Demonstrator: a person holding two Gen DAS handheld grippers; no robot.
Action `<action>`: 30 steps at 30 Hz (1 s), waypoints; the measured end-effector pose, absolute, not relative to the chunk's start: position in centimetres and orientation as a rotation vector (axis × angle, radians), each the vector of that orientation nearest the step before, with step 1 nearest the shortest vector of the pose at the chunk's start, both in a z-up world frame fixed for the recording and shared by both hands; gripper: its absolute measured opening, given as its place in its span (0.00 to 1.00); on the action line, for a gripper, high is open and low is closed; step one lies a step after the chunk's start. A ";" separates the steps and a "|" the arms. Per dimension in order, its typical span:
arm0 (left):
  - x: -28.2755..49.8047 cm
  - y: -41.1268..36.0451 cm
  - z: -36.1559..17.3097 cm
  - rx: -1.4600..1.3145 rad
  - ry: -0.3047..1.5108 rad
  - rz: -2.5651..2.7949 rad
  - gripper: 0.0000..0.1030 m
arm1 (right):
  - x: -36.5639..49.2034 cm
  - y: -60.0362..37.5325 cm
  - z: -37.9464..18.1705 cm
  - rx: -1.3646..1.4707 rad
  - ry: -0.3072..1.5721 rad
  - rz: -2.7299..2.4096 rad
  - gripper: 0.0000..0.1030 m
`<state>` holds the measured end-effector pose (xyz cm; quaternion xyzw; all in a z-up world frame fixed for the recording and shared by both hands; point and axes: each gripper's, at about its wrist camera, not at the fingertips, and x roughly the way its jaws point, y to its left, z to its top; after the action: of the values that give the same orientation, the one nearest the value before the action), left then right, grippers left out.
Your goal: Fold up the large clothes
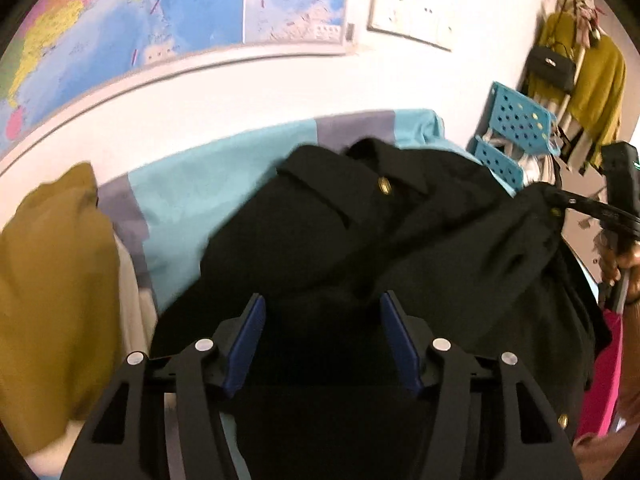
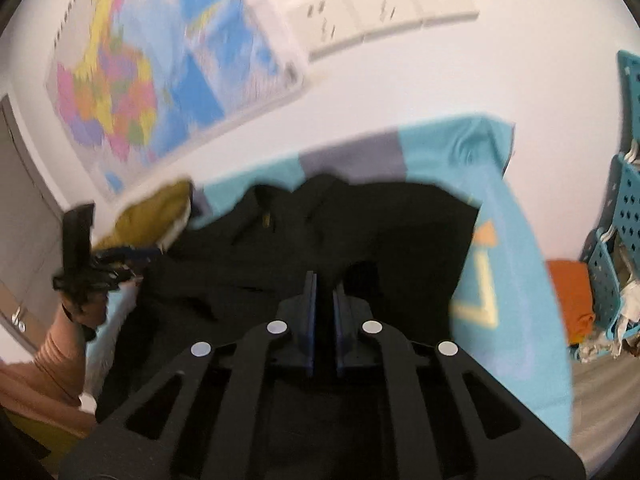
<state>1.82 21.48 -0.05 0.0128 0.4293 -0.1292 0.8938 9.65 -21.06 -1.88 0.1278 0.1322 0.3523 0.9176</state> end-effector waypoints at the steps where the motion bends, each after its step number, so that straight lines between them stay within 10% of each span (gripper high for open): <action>1: 2.6 21.4 -0.2 0.025 0.895 -0.268 0.56 | 10.2 -21.6 -1.6 0.290 0.270 0.703 0.07; 7: 6.7 21.3 -3.5 0.061 0.967 -0.094 0.48 | 16.2 -21.4 -4.0 0.398 0.463 0.651 0.08; 12: 3.4 22.9 -0.9 0.000 0.854 -0.125 0.51 | 14.1 -22.4 -3.7 0.394 0.384 0.604 0.47; 16: -1.6 22.2 0.8 0.073 0.771 -0.232 0.51 | 10.2 -20.8 -1.8 0.219 0.264 0.605 0.55; 24: -3.3 19.8 -2.4 0.159 0.829 -0.345 0.51 | 10.5 -10.5 -1.7 -0.206 0.284 0.653 0.53; 30: -0.7 20.9 -2.4 0.136 0.829 -0.265 0.50 | 15.7 -11.4 -1.2 -0.010 0.410 0.719 0.21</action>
<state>-0.73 20.88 -2.43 0.0661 0.4013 -0.1282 0.9045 15.69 -11.42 -1.25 -0.0046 0.1990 0.3495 0.9156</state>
